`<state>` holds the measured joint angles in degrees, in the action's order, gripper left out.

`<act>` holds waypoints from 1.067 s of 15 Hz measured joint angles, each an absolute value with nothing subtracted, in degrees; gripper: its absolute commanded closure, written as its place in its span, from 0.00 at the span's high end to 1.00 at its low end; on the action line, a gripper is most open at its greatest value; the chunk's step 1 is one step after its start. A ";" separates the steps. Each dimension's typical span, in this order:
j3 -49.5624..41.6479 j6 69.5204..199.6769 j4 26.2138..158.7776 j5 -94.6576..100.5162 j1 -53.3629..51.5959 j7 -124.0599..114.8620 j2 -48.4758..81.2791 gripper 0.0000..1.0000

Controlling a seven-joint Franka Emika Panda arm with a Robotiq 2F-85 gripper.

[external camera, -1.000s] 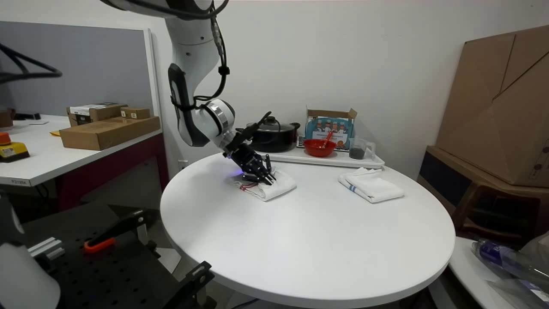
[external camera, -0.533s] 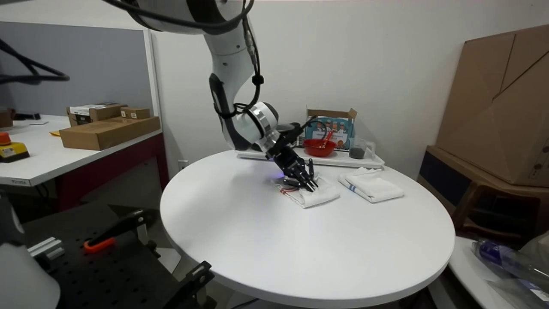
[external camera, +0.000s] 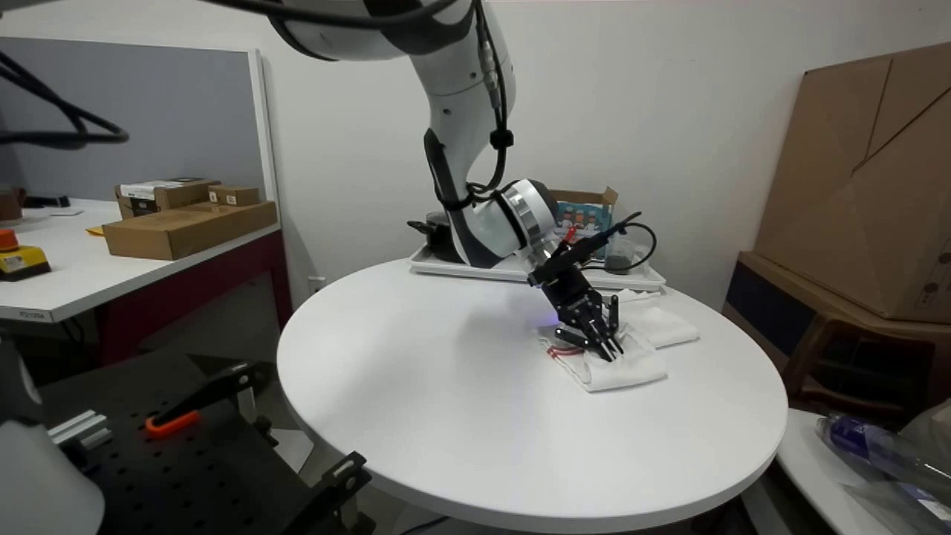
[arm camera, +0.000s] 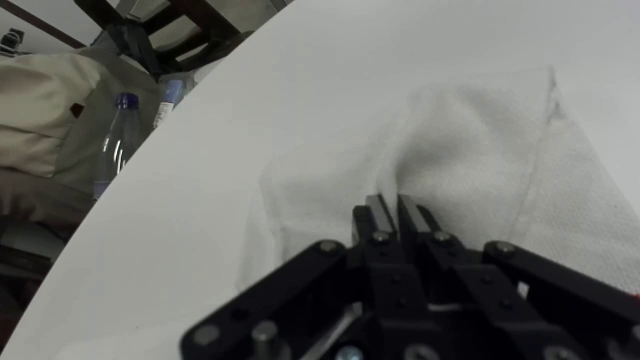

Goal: Use the red and white towel to wipe the tabletop

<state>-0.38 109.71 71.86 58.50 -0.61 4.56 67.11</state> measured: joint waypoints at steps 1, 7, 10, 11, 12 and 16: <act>-0.43 110.20 72.94 58.50 -0.26 4.90 66.54 0.09; 0.81 112.41 88.54 59.00 -1.80 8.14 58.40 0.35; 3.63 113.06 97.61 58.17 -2.64 7.99 53.48 0.47; 4.70 113.08 100.38 57.11 -2.81 7.67 51.96 0.53; 5.73 113.08 102.86 55.34 -2.88 7.30 50.50 0.62; 8.15 113.45 109.47 45.46 -2.50 6.89 44.99 0.90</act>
<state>8.15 113.45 109.47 45.46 -2.50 6.89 44.99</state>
